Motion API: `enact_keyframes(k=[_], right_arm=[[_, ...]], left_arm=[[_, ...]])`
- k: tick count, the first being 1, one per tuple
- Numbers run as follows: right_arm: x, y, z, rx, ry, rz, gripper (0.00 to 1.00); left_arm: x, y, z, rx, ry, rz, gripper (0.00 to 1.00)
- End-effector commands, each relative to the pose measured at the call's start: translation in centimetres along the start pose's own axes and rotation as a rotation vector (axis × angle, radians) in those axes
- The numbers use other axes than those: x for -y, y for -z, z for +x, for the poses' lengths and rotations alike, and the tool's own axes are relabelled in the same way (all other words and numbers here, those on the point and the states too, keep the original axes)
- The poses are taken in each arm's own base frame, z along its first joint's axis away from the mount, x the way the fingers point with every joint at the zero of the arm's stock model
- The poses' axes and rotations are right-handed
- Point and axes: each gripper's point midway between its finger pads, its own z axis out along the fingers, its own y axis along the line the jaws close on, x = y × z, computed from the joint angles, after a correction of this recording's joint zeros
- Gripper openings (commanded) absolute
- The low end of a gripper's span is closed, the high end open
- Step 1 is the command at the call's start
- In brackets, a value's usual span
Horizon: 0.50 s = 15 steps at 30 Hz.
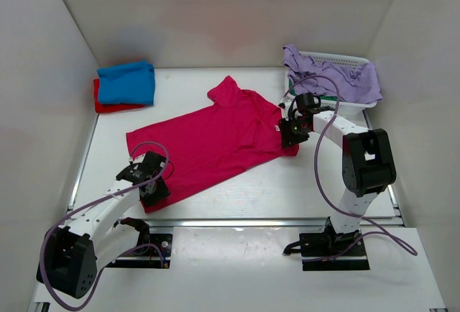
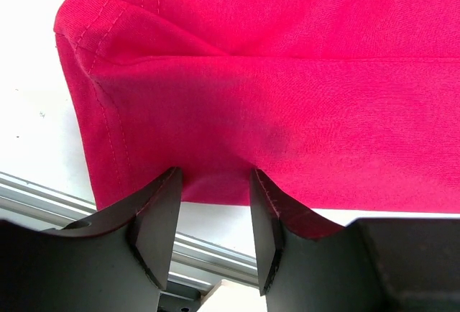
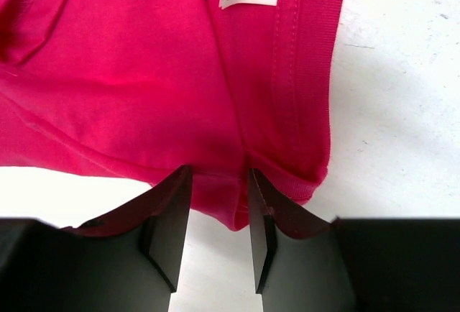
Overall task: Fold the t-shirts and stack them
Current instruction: Fold the flattened tshirt in 1/3 of the way
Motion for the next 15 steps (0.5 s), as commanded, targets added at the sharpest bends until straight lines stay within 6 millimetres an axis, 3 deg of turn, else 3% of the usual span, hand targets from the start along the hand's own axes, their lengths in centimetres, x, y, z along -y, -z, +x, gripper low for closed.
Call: enact_keyframes(k=[1,4,6,7,15], right_arm=[[0.3,0.0,-0.5,0.018,0.001,0.023,0.35],[-0.1,-0.6,0.3,-0.021,-0.016,-0.020,0.34],[0.0,-0.4,-0.3,-0.013,-0.020,-0.030,0.08],[-0.1,-0.1,-0.7,-0.003,-0.018,-0.035,0.02],[0.7,3.0,-5.4,0.125,0.097,0.108,0.00]], left_arm=[[-0.1,0.1,-0.1,0.011,0.008,-0.002,0.53],[0.1,0.2,-0.2,0.016,0.005,0.010,0.52],[0.0,0.1,-0.3,0.025,0.009,0.006,0.52],[0.0,0.2,-0.3,0.026,0.011,0.008,0.51],[0.0,0.1,-0.3,0.021,-0.001,0.006,0.50]])
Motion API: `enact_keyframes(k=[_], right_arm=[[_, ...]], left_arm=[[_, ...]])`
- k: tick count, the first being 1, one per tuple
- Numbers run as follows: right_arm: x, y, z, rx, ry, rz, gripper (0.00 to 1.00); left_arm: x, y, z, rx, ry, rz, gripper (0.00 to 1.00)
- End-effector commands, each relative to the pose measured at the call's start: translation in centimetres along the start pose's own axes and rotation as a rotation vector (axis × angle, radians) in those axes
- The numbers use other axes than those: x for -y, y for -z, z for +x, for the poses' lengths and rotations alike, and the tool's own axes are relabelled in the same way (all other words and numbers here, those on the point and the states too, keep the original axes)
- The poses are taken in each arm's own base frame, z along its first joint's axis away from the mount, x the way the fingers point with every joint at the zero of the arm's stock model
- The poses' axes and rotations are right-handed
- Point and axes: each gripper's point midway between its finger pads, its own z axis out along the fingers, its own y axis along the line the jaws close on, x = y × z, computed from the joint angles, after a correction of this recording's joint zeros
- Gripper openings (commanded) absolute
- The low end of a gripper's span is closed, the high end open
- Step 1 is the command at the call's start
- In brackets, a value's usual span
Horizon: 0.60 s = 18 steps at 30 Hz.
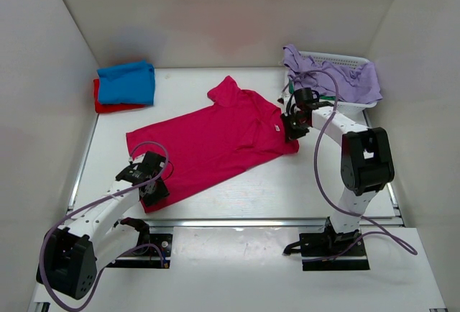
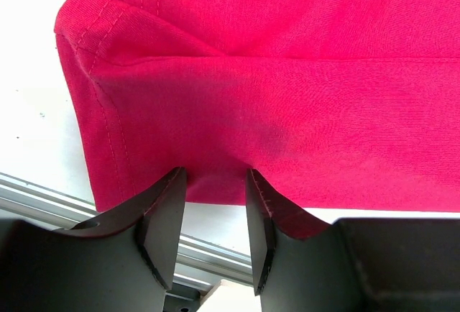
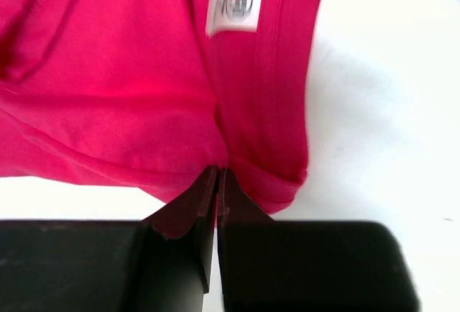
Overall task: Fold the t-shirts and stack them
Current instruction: Fold the flattened tshirt in 1/3 of the way
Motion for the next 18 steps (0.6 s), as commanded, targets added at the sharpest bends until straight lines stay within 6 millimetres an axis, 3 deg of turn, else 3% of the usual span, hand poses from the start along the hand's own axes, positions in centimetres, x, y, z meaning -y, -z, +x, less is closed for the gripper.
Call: enact_keyframes(k=[1,9,13,14,18], right_arm=[[0.1,3.0,-5.1,0.143,0.098,0.074,0.00],[-0.4,1.6,-9.3,0.179,0.169,0.076,0.00],[1.2,-0.6,-9.1,0.113,0.143,0.140,0.17],[1.8,-0.3,-9.1,0.105,0.125,0.167,0.25],[2.6,1.2,-7.9,0.115,0.026,0.176,0.31]], left_arm=[[0.1,0.1,-0.2,0.016,0.000,0.010,0.49],[0.0,0.2,-0.4,0.019,0.010,0.014,0.48],[0.1,0.1,-0.4,0.022,0.002,0.015,0.49],[0.2,0.2,-0.5,0.027,-0.007,0.020,0.49],[0.1,0.1,-0.4,0.022,0.004,0.019,0.49]])
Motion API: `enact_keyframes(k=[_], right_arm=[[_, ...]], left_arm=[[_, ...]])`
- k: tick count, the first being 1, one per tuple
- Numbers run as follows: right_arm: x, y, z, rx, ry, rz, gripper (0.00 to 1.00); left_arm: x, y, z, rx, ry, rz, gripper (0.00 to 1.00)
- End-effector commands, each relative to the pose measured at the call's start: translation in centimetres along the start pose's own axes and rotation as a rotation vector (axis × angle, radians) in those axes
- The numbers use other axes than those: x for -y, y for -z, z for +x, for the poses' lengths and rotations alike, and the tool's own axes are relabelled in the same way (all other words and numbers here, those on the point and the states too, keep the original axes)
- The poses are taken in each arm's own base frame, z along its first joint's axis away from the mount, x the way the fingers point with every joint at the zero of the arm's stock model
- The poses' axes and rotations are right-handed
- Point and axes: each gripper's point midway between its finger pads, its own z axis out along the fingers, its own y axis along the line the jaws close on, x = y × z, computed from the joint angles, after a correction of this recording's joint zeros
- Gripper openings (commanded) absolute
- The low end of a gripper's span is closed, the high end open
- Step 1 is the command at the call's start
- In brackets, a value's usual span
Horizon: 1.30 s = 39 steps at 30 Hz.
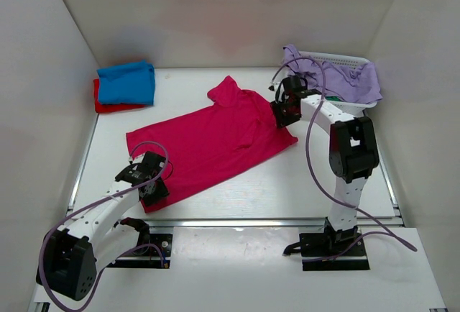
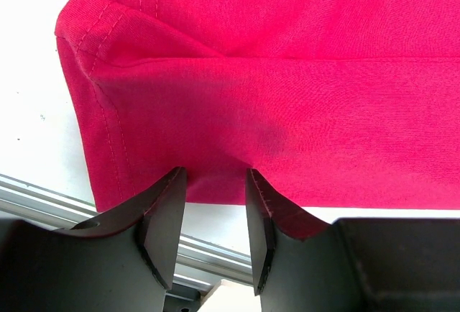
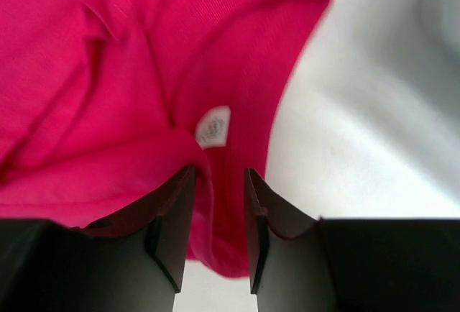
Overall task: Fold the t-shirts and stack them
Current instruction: Fold the flattened tshirt in 1/3 of the way
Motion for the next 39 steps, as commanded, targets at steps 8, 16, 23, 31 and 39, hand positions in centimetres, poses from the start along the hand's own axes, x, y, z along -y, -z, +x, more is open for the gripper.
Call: enact_keyframes(k=[8,16,23,31,39], right_arm=[[0.0,3.8,6.0,-0.022,-0.126,0.074,0.46],[1.2,4.3,6.2,0.019,-0.189,0.062,0.55],[0.9,3.1,6.8,0.017,-0.211,0.026,0.61],[-0.4,0.6,9.2,-0.077,-0.202,0.002,0.48],[-0.4,2.3,10.8,-0.142,-0.213,0.011,0.00]], left_arm=[[0.1,0.0,-0.2,0.014,0.006,0.022,0.49],[0.3,0.2,-0.5,0.020,0.012,0.032,0.49],[0.4,0.2,-0.6,0.024,0.012,0.038,0.50],[0.3,0.0,-0.4,0.015,0.011,0.030,0.50],[0.0,-0.2,-0.8,0.008,0.025,0.017,0.50]])
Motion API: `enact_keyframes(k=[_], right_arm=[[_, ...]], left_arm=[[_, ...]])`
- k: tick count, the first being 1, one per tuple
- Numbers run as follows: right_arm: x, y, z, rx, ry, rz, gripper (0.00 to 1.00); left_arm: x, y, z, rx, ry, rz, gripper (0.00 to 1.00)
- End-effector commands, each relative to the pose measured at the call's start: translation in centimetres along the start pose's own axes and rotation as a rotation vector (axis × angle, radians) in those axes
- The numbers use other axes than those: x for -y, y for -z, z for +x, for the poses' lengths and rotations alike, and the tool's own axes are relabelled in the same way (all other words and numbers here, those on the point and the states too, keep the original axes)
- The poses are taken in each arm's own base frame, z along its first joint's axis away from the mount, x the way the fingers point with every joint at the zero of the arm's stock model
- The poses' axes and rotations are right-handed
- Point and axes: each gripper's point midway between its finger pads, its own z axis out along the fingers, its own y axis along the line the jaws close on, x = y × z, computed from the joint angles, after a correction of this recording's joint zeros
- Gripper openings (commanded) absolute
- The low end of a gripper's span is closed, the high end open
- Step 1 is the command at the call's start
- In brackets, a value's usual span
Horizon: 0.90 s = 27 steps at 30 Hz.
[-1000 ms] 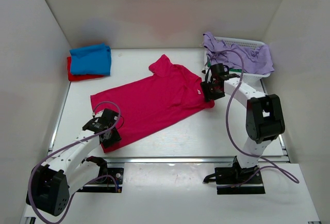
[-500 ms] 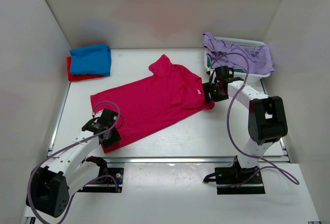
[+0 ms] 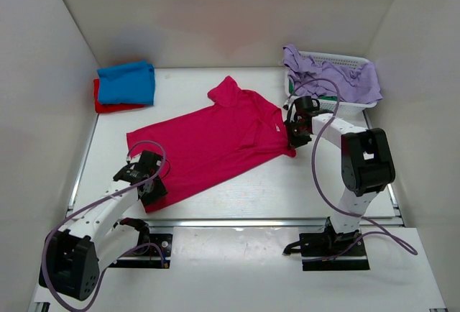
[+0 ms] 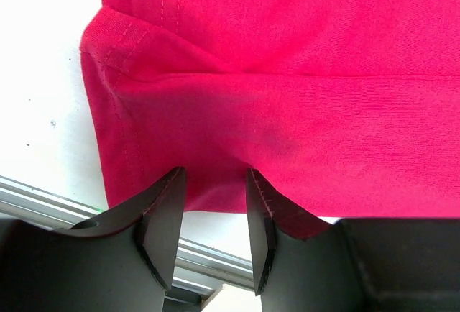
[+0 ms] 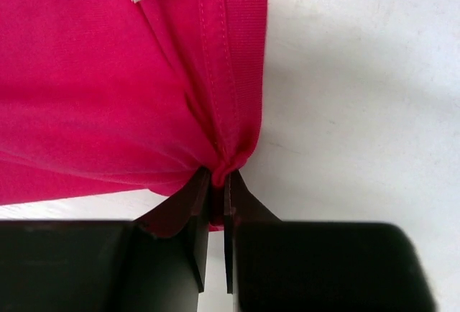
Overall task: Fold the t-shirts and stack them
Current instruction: Fold the flattened tshirt in 1/3 of the way
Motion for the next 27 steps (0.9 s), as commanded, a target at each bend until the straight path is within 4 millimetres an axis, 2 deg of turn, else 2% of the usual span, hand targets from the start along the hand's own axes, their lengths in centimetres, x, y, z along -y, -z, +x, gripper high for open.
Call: enact_keyframes(k=[1,5,9,12,13,17,19,24,27], right_arm=[[0.4,1.4,1.7,-0.048,-0.010,0.027,0.00],[-0.4,2.6,3.5,-0.075,-0.001,0.036,0.00],[-1.1,3.7,4.2,-0.072,-0.001,0.045,0.00],[-1.8,4.4,5.4,-0.097,-0.039,0.031,0.00],[-1.7,4.9,5.1,-0.083,-0.058,0.033,0.00],[-2.4,5.6,7.0,-0.144,-0.106,0.022,0.00],[-2.5,6.0,7.3,-0.145,-0.107,0.033,0.00],[-3.0,7.2,9.4,-0.204,-0.171,0.024,0.01],[-3.8,7.9,10.7,-0.230,-0.197,0.019,0.00]], left_arm=[[0.3,0.0,-0.3,0.009,0.002,0.018,0.50],[0.4,0.2,-0.6,0.008,-0.002,0.020,0.58],[0.2,-0.3,-0.1,-0.037,-0.035,-0.011,0.67],[0.3,-0.5,-0.4,-0.048,-0.054,-0.029,0.56],[0.6,-0.6,-1.0,-0.029,-0.049,-0.027,0.56],[0.4,-0.8,-3.0,0.007,-0.059,-0.073,0.54],[0.1,-1.0,-3.9,0.005,-0.060,-0.084,0.54],[0.8,-0.7,-4.0,-0.002,-0.068,-0.061,0.52],[0.5,-0.9,-3.5,-0.015,-0.060,-0.055,0.52]])
